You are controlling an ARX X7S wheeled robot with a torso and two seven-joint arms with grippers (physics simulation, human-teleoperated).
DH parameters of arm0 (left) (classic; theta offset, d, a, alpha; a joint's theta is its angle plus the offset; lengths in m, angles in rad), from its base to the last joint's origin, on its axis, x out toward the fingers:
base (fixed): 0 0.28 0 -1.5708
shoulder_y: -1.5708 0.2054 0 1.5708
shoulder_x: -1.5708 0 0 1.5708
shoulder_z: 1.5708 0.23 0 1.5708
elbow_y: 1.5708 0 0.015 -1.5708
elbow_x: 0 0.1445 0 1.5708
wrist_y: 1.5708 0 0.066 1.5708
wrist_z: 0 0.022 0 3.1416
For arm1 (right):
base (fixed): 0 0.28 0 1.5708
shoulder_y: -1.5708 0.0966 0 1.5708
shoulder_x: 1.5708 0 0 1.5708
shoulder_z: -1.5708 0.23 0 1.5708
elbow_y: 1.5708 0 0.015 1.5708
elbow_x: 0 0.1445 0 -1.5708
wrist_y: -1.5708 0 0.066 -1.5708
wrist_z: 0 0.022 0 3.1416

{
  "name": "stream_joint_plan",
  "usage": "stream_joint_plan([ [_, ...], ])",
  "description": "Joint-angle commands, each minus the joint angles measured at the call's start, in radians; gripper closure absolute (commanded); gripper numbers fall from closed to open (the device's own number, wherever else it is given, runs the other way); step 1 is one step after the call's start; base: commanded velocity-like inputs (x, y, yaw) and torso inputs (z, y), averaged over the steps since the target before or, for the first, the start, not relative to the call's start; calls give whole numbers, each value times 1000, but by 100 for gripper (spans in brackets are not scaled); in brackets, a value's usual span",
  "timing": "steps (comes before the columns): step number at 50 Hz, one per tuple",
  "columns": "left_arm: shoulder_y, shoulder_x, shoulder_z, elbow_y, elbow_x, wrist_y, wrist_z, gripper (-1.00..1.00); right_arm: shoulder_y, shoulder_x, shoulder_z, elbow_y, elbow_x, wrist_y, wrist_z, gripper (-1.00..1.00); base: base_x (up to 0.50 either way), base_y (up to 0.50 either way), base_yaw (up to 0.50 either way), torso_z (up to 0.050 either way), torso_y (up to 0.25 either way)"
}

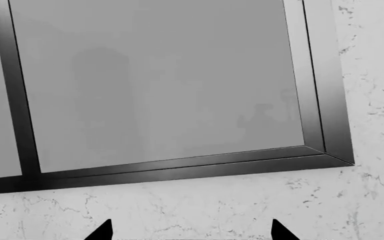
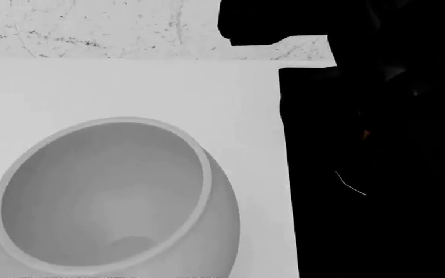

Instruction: Pick the mango from the pan and place it in the bowl.

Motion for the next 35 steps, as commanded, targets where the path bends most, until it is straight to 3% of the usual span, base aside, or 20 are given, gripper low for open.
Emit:
stream_joint_plan([
  [1, 38, -16, -23, -4, 14, 24, 2, -100, -6, 16, -11, -8, -4, -8, -5, -100, 0, 0, 0, 0, 0],
  [9, 75, -35, -43, 0, 22, 39, 8, -100, -9, 18, -20, -1, -8, -16, -6, -100, 0, 0, 0, 0, 0],
  [20, 370, -145, -341, 58, -69, 79, -80, -100, -5, 25, -27, 7, -6, -23, -1, -100, 0, 0, 0, 0, 0],
  [27, 562, -127, -508, 107, -47, 89, -65, -100, -5, 42, -26, 14, 2, -18, 4, -100, 0, 0, 0, 0, 0],
  [35, 653, -117, -623, 123, -51, 91, -61, -100, -2, 55, -29, 55, 24, 4, 37, -100, 0, 0, 0, 0, 0],
])
